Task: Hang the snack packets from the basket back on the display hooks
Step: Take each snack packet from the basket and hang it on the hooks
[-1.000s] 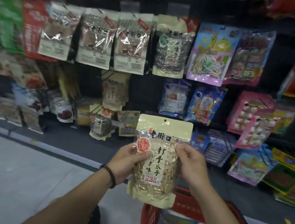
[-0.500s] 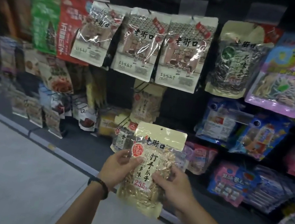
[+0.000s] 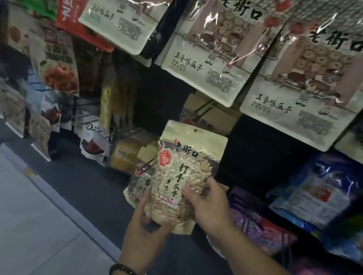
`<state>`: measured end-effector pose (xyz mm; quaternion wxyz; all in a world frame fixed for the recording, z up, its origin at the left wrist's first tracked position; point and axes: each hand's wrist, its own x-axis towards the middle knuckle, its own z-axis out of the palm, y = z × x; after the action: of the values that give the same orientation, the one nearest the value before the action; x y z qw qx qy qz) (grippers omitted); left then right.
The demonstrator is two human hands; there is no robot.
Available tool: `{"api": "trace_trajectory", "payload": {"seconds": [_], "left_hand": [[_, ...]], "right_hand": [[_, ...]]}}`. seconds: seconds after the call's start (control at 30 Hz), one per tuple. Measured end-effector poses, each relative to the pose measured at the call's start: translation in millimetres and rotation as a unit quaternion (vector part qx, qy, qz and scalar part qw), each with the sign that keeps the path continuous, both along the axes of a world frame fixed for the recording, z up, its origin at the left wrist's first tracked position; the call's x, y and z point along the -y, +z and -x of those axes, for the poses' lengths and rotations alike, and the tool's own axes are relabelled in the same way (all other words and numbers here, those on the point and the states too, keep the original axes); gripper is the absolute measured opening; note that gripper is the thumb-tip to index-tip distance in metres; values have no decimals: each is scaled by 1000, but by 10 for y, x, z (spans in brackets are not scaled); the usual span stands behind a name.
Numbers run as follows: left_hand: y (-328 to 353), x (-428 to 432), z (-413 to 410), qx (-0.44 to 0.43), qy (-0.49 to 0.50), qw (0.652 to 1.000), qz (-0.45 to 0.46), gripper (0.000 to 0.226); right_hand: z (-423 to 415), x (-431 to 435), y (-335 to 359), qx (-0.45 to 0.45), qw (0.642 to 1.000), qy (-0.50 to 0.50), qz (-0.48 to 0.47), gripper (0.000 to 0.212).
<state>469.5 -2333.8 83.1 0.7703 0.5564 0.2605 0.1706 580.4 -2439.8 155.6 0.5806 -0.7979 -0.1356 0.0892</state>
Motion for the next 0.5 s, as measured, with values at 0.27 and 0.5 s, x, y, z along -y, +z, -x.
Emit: {"api": "trace_trajectory", "payload": {"seconds": [0.27, 0.5], "left_hand": [[30, 10, -165, 76, 9, 992, 98, 92], [147, 34, -185, 104, 0, 988, 113, 94]], "right_hand": [[-119, -124, -10, 49, 999, 13, 10, 20], [-162, -136, 91, 57, 998, 21, 7, 21]]}}
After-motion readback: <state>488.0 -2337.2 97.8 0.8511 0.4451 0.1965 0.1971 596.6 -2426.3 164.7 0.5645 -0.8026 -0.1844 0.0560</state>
